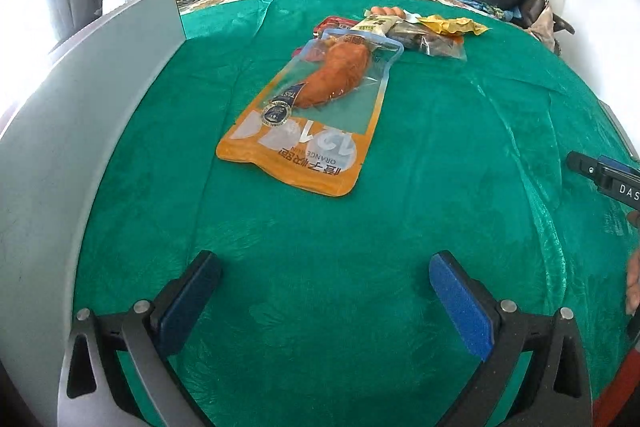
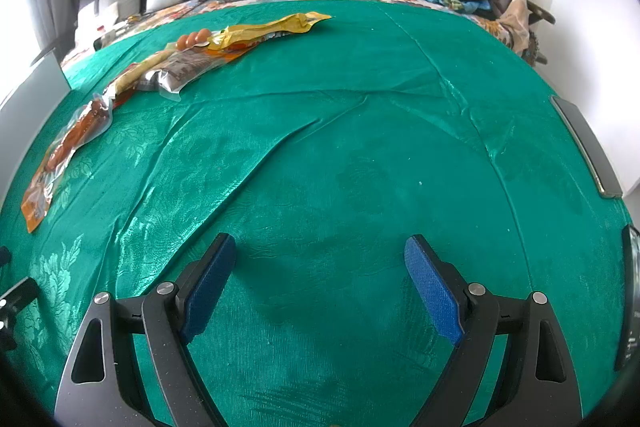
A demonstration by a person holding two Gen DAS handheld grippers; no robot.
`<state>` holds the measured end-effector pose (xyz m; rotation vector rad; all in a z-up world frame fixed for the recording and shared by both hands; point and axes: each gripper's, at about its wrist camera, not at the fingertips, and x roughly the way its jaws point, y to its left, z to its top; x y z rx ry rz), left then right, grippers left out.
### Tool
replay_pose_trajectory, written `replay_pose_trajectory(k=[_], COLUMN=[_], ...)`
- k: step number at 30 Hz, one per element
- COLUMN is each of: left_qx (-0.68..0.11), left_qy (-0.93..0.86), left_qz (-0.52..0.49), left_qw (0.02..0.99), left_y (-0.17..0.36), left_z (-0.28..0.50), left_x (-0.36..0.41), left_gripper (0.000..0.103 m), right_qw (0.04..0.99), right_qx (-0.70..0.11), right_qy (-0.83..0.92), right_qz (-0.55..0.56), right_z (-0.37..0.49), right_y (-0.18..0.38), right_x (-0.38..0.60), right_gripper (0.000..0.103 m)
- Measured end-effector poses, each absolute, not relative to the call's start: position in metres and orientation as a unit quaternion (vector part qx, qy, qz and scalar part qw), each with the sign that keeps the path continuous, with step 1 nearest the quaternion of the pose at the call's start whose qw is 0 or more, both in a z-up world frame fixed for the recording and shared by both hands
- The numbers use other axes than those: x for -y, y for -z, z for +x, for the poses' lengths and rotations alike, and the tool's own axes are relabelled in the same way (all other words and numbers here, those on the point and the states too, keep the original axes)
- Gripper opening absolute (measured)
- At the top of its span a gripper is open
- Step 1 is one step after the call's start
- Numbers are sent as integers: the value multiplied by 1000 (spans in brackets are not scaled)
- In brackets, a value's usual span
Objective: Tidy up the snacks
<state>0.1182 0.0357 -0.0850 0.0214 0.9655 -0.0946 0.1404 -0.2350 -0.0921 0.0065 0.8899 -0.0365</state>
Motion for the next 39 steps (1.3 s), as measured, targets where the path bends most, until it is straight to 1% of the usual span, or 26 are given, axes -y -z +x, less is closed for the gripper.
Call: replay_pose_trajectory(k=[5,7,9,12,15,18,23,24,25,27,29,30,34,36,37,39], left_qx=[-466,-488,-533,-522,-525,-531,-579,-557,-557,-538,-531,-528,-519,-511,-507,-505], left_qy=[45,52,86,134,156,147,140,139,135,119,107,100,44,11,-8,-16], left_qz=[11,15,24,25,62,100,84,79,67,60,47,41,31,24,13,-27], left_qw=[883,871,842,842,834,829,799,815,817,832,839,842,853,859,862,863], left_y=[85,90,85,58,40,47,86,84,85,82,78,77,77,78,80,85], left_z=[118,128,151,182,231,274,317,316,315,308,293,284,229,205,197,192], left_x=[-37,-39,-36,-35,-28,-16,-6,-8,-11,-17,-25,-28,-41,-48,-54,-67], left_gripper=[103,103,103,103,103,103,103,102,98,78,68,66,66,70,75,81], right_qw=[902,902,902,902,902,902,902,902,902,902,903,903,902,902,902,902], right_qx=[-430,-430,-430,-430,-430,-430,-430,-430,-430,-430,-430,-430,-430,-430,-430,-430], right_qy=[18,18,18,18,18,17,17,17,17,17,17,17,17,17,17,17], right_qz=[3,3,3,3,3,3,4,4,4,3,3,3,3,4,4,4], right_z=[140,140,140,140,140,140,140,140,140,140,140,140,140,140,140,140], right_y=[92,92,92,92,92,92,92,92,92,92,92,91,92,92,92,92], right_x=[235,235,235,235,235,235,235,235,235,235,235,235,235,235,235,235], right_gripper=[89,89,89,89,89,89,89,89,89,89,89,89,89,89,89,89])
